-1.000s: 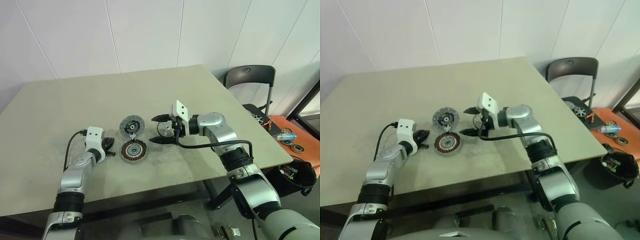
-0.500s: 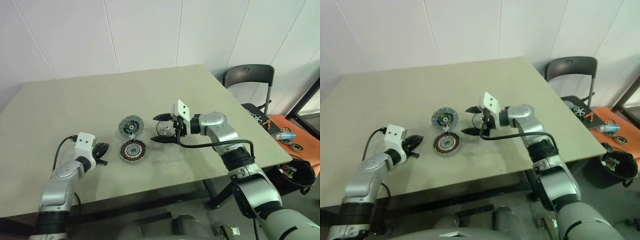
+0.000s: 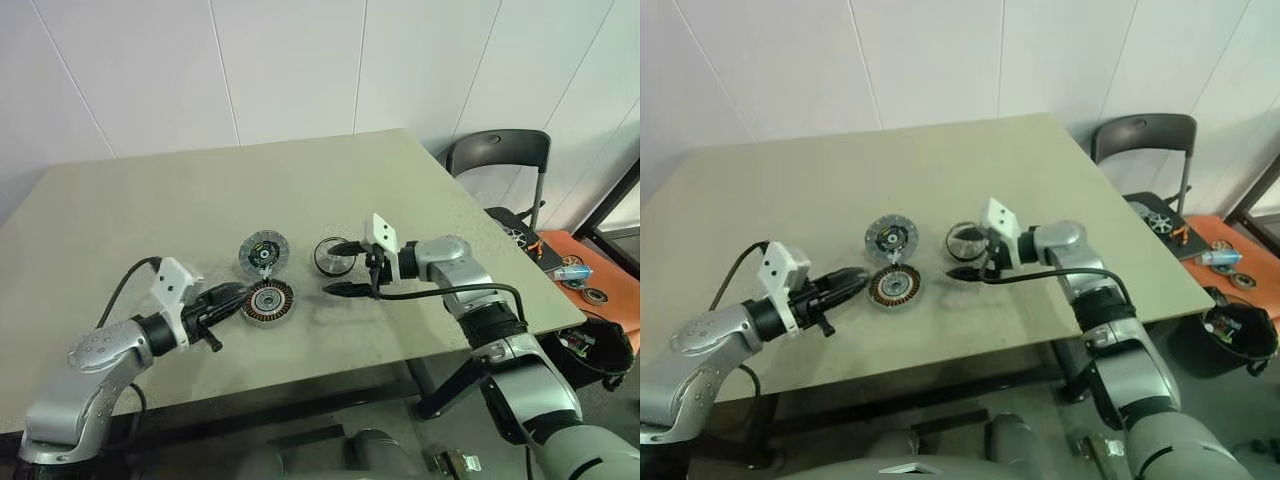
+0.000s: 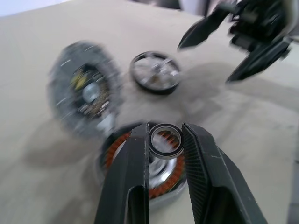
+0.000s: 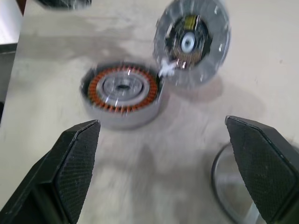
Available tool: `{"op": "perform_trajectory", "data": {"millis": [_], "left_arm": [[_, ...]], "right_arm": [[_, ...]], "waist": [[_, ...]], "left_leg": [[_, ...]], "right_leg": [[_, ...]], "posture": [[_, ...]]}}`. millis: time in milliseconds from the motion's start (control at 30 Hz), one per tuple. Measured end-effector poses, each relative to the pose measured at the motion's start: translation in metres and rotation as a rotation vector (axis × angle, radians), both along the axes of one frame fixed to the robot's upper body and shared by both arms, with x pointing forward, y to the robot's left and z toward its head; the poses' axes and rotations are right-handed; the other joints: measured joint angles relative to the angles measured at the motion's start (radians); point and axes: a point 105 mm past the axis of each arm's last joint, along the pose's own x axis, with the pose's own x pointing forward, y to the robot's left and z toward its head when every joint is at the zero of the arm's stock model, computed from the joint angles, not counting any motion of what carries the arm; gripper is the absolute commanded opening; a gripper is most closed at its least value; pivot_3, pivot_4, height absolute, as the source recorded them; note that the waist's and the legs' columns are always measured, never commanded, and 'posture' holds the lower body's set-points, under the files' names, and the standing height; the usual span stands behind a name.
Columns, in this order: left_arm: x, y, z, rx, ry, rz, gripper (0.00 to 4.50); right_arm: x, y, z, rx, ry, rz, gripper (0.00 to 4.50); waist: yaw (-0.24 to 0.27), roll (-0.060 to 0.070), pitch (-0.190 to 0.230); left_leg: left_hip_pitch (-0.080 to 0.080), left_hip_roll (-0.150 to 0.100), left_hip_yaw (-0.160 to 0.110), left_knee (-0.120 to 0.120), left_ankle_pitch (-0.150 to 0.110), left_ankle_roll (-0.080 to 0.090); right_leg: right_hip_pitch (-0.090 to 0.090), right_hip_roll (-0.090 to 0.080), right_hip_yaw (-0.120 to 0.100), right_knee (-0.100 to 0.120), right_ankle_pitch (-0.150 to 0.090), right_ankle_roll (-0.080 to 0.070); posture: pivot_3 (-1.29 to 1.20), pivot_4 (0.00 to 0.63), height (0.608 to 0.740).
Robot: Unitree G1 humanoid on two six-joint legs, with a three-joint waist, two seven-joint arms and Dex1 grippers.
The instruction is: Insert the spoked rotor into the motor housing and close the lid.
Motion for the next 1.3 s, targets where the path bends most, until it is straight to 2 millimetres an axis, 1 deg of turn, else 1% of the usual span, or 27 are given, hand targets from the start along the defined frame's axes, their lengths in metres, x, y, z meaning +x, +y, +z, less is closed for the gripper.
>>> {"op": "perform_trajectory", "data": {"millis": [67,133,267,367,567,700,833,1167,1300], "left_arm": [[0.008,-0.009,0.006,-0.022,-0.016,-0.03,0.68],[0.015,-0.011,0.006,-0.032,-0.011,-0.045,0.68],[0.026,-0.007,-0.011,-0.026,0.053,-0.068,0.68],[0.026,-0.004,-0.019,-0.016,0.09,-0.111,0.68],[0.028,0.009,-0.027,0.069,0.072,-0.146,0.68],[0.028,0.009,-0.028,0.073,0.08,-0.177,0.68],[0.033,0.009,-0.026,0.089,0.061,-0.192,0.68],[0.042,0.002,-0.039,0.059,0.1,-0.21,0.68],[0.045,0.003,-0.044,0.1,0.093,-0.205,0.68]], "right_arm": [[-0.001,-0.004,-0.002,-0.01,0.004,-0.002,4.5],[-0.001,-0.004,-0.002,-0.01,0.001,-0.001,4.5],[-0.003,0.0,0.0,0.0,-0.013,0.007,4.5],[-0.005,0.003,0.001,0.006,-0.018,0.011,4.5],[-0.007,0.008,0.002,0.018,-0.023,0.02,4.5],[-0.007,0.013,0.001,0.028,-0.021,0.024,4.5],[-0.008,0.017,0.001,0.036,-0.022,0.027,4.5],[-0.01,0.017,-0.003,0.035,-0.014,0.028,4.5],[-0.011,0.017,-0.002,0.036,-0.019,0.029,4.5]], "waist": [[0.0,0.0,0.0],[-0.007,0.0,0.0],[-0.012,0.0,0.0],[-0.013,0.0,0.0],[-0.012,0.0,0.0],[-0.012,0.0,0.0],[-0.009,0.0,0.0],[-0.001,0.0,0.0],[0.0,0.0,0.0]], "left_leg": [[0.0,0.0,0.0,0.0,0.0,0.0],[0.001,0.0,0.0,-0.001,0.0,0.0],[0.001,0.0,0.0,-0.001,0.0,0.0],[0.0,0.0,0.0,-0.001,0.0,0.0],[0.0,0.0,0.0,-0.001,0.0,0.0],[0.0,0.0,0.0,-0.001,0.0,0.0],[0.0,0.0,0.0,-0.001,0.0,0.0],[0.0,0.0,0.0,-0.001,0.0,0.0],[0.0,0.0,0.0,-0.001,0.0,0.0]], "right_leg": [[0.0,0.0,0.0,0.0,0.0,0.0],[0.0,0.001,0.001,0.0,0.0,0.0],[0.0,0.001,0.001,0.0,0.0,0.0],[0.0,0.001,0.001,0.0,0.0,0.0],[0.0,0.0,0.001,0.0,0.0,0.0],[0.0,0.0,0.001,0.0,0.0,0.0],[0.0,0.0,0.001,0.0,0.0,0.0],[0.0,0.001,0.001,0.0,0.001,0.002],[0.0,0.0,0.001,0.0,0.001,0.002]], "posture": [[0.0,0.0,0.74],[0.0,0.0,0.74],[0.0,0.0,0.74],[0.0,0.0,0.74],[0.0,0.0,0.74],[0.0,0.0,0.74],[0.0,0.0,0.74],[0.0,0.0,0.74],[0.0,0.0,0.74]]}}
